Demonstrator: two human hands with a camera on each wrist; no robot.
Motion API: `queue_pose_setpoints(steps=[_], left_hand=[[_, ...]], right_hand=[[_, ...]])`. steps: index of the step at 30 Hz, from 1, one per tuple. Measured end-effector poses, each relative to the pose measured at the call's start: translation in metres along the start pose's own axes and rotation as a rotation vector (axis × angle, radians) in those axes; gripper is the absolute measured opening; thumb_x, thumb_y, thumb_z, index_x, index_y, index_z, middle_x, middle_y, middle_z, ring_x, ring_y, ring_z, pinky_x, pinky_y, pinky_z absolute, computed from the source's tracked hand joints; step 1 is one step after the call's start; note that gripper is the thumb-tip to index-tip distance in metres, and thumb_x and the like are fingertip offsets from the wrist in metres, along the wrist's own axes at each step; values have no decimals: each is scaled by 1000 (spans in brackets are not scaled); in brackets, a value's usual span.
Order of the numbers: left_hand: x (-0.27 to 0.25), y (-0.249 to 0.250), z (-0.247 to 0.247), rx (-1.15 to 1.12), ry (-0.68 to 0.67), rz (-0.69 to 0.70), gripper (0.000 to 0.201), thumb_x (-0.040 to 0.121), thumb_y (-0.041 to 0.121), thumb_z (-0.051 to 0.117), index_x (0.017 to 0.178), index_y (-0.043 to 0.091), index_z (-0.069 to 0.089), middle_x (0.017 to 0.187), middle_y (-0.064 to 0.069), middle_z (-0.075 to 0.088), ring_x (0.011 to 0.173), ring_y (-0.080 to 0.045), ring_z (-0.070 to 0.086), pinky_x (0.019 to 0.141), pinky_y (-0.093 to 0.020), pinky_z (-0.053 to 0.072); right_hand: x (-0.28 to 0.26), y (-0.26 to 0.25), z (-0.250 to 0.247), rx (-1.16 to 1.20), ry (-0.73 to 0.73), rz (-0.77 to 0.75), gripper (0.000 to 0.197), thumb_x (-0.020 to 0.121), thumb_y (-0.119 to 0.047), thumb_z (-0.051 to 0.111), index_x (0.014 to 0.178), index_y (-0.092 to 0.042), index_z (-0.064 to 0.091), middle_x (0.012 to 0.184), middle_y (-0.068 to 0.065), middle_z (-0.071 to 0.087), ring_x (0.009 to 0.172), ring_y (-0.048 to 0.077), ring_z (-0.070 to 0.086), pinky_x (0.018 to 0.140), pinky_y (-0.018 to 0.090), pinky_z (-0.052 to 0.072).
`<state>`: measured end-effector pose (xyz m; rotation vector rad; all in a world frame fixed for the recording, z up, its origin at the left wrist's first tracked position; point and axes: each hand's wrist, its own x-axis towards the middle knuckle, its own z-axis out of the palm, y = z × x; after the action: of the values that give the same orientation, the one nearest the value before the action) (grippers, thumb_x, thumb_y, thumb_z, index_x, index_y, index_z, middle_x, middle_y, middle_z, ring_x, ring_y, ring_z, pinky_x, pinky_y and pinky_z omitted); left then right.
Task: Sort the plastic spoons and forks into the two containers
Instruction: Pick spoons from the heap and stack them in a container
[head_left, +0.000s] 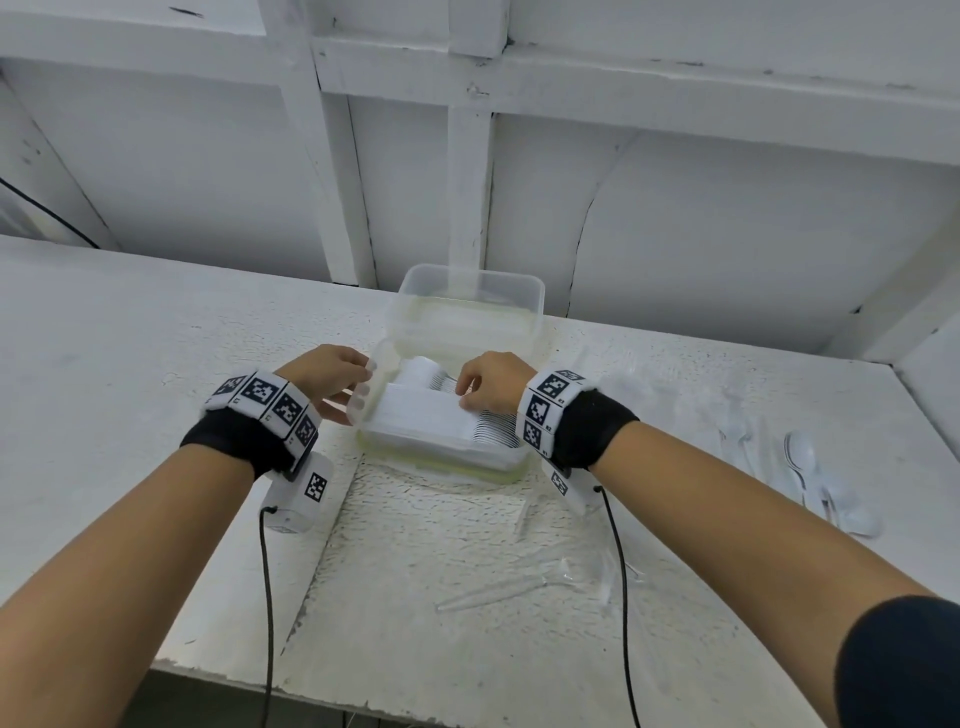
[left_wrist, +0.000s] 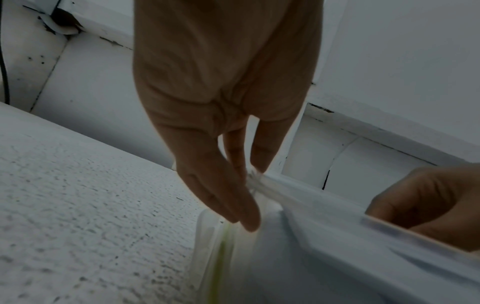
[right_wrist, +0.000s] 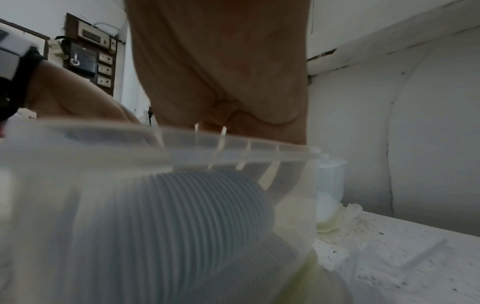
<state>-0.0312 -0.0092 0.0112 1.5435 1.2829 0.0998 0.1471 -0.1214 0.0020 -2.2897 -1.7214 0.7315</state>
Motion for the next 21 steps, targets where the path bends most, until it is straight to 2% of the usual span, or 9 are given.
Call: queue_pose_setpoints(steps=[3,5,7,9,12,14,17,19,21], left_hand=[[0,0,1,10,9,2,15,97,11,47,108,7,56,90,-9,59,72,-22,59,62,-36,53],[-1,0,1,30,13,4,15,97,13,48,108,7,56,96,-11,60,74,-22,59,65,-37,54],[-3,0,0,66,20,14,19,97,16,47,112,7,55,103,-12,60,80,-24,60,69,-36,53],[-4,1,-1,127,54,40,25,97,18,45,118,7,54,109,-12,60,89,-26,58,71,-35,51],[-9,8,1,267,250,157,32,96,19,45,124,7,54,120,-14,57,101,-30,55,80,-38,47],[-19,17,8,270,390,277,32,95,20,44,123,8,55,120,-14,58,108,-31,54,87,-37,43],[-46,40,34,201,470,487,29,95,19,43,117,10,59,105,-5,58,100,-21,53,81,-29,38],[-68,57,60,161,426,611,24,95,18,44,111,13,62,97,1,58,88,-13,51,76,-25,38],[-87,73,92,130,307,712,20,95,18,44,104,17,62,88,4,61,75,-8,53,67,-22,42]], right_hand=[[3,2,1,2,-17,-2,22,89,-15,57,105,-4,68,112,9,66,105,23,59,76,22,39],[4,4,1,-1,-40,11,28,92,-17,52,104,3,68,113,15,67,105,28,60,74,26,42],[5,5,0,-6,-55,14,33,94,-18,49,104,9,64,116,21,63,106,34,59,77,32,46],[1,8,-5,1,-29,-18,34,95,-18,46,106,10,63,119,21,62,108,35,57,84,35,46],[-16,17,-26,54,78,-95,32,97,-22,45,115,-4,65,125,4,62,116,19,55,91,20,38],[-35,26,-43,103,172,-120,31,97,-23,46,118,-11,64,126,0,62,117,12,54,90,15,34],[-74,50,-66,192,260,-107,28,95,-21,51,117,-11,65,122,0,64,110,9,56,89,13,36],[-104,74,-76,213,285,-64,27,94,-21,53,116,-12,66,119,0,65,102,5,56,87,12,36],[-133,100,-82,203,303,3,25,93,-21,55,114,-13,67,116,-1,66,99,3,56,85,11,36]])
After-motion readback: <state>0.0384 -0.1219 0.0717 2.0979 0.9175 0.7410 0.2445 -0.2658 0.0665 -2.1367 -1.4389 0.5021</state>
